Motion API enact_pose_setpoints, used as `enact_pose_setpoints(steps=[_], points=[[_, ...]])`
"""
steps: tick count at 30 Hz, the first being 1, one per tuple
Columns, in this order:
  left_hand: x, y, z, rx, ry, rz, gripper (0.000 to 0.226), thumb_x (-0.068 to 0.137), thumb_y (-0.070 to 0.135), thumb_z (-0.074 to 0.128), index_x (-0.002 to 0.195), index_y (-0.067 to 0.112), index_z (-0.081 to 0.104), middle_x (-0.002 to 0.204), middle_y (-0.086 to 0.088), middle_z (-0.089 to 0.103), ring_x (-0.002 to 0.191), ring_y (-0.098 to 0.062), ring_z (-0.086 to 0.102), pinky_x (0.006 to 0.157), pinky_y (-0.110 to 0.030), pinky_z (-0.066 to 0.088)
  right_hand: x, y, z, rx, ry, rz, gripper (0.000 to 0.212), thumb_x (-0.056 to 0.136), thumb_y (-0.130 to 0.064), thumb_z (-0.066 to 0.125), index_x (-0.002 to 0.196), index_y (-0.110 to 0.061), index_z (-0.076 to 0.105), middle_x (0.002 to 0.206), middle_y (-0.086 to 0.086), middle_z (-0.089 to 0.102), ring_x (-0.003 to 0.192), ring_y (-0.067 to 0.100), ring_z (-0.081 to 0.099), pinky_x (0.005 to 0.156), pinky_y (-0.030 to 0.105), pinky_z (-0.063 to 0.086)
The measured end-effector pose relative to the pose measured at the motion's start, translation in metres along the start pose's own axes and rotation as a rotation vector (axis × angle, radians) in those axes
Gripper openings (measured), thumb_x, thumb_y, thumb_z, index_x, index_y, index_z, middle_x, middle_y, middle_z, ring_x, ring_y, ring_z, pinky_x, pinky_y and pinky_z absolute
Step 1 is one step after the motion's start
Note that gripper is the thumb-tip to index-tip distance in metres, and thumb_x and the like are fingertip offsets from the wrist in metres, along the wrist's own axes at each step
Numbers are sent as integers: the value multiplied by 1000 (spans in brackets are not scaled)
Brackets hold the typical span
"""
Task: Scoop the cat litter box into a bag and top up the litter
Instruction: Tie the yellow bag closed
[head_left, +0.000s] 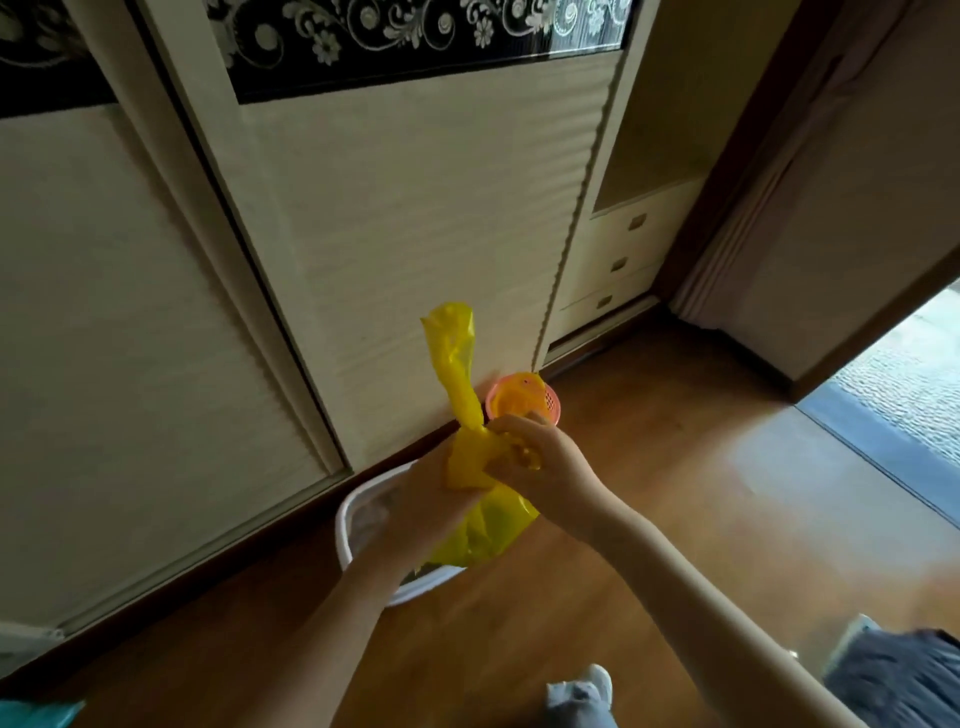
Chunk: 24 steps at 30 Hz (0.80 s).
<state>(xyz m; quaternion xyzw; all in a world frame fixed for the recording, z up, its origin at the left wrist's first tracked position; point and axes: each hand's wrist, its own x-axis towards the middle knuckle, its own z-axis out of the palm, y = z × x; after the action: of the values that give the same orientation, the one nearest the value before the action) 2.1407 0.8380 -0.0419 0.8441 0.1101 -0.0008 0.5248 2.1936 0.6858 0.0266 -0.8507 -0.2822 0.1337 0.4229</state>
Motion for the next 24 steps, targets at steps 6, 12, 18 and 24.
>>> enact_pose_setpoints(steps=[6,12,18,24], points=[[41,3,63,62,-2,-144,22,83,32,60,104,26,63,94,1,69,88,-14,65,79,-42,52,12,72,-47,-109,-126,105,62,83,-39,69,135,-47,36,132,-3,44,114,17,47,89,30,47],[105,61,163,-55,-30,-109,36,84,4,66,112,16,48,90,18,50,89,-3,58,66,-4,36,32,172,-122,-19,-64,167,43,81,-22,73,121,-23,59,108,-8,54,94,12,55,80,25,50],[173,89,225,-140,176,-83,50,71,43,73,117,27,59,115,3,65,107,-15,61,88,-36,51,74,250,-195,250,21,336,40,72,-22,76,108,-13,64,90,0,65,77,14,60,65,30,47],[260,106,232,-68,343,-95,27,78,16,73,102,26,68,100,7,68,92,-13,62,80,-25,50,154,285,-233,369,101,395,15,82,-11,70,88,-24,64,76,-2,66,70,17,62,59,29,50]])
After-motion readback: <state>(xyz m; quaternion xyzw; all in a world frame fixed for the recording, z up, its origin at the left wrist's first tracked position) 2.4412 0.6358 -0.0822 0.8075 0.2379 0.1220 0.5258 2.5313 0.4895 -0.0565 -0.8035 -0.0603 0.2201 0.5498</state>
